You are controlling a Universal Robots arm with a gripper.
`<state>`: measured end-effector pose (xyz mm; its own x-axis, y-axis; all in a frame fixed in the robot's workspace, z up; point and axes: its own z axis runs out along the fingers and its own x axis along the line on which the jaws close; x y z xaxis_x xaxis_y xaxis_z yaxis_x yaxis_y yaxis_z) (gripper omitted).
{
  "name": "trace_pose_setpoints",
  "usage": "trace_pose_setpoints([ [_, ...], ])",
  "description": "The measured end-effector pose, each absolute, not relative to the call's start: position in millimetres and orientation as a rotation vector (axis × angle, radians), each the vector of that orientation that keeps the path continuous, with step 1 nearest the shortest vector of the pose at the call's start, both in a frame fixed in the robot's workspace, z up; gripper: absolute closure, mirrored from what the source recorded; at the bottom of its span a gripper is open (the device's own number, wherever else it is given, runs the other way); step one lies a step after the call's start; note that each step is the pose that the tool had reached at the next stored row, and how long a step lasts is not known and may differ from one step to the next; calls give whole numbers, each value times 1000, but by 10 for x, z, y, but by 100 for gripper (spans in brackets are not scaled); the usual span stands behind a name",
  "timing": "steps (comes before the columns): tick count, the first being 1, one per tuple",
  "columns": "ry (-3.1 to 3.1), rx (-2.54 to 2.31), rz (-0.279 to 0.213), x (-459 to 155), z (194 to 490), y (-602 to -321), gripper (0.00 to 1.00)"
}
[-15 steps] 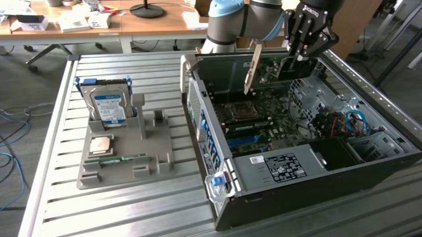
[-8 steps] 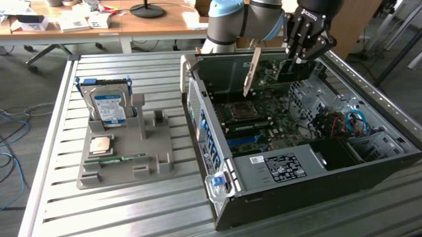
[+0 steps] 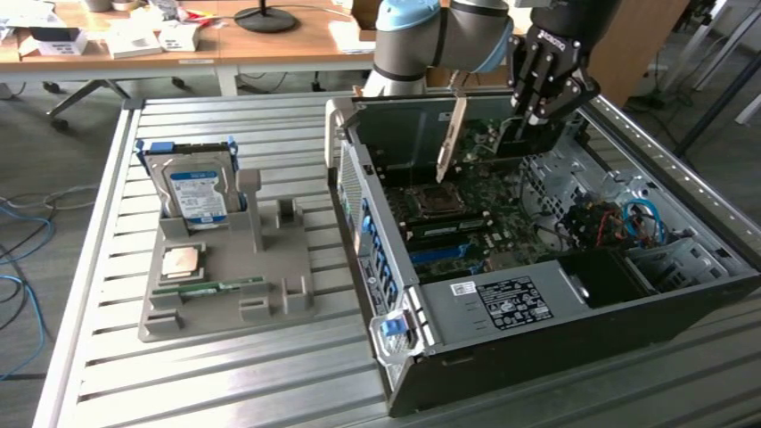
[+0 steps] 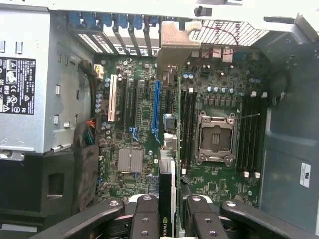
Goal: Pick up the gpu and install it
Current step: 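Insert the gpu into the slot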
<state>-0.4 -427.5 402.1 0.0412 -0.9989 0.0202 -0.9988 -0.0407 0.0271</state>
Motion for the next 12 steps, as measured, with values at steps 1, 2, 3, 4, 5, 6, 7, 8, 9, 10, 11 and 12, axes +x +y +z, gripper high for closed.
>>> trace_pose_setpoints([
  [1,-2152,2242,-7,-4,4006,-4275,74],
  [2,-2152,2242,-7,-5,3991,-4275,74],
  [3,-2152,2242,-6,-5,3976,-4276,74],
  [4,-2152,2242,-7,-6,3961,-4276,74],
  [5,-2152,2242,-6,-6,3946,-4276,74],
  [6,-2152,2242,-6,-7,3930,-4276,74],
  [7,-2152,2242,-6,-7,3914,-4276,74],
  [8,-2152,2242,-7,-7,3900,-4275,74],
  [9,-2152,2242,-7,-8,3885,-4275,74],
  [10,-2152,2242,-6,-8,3872,-4276,74],
  [11,-2152,2242,-7,-8,3858,-4276,74],
  [12,-2152,2242,-6,-8,3844,-4276,74],
])
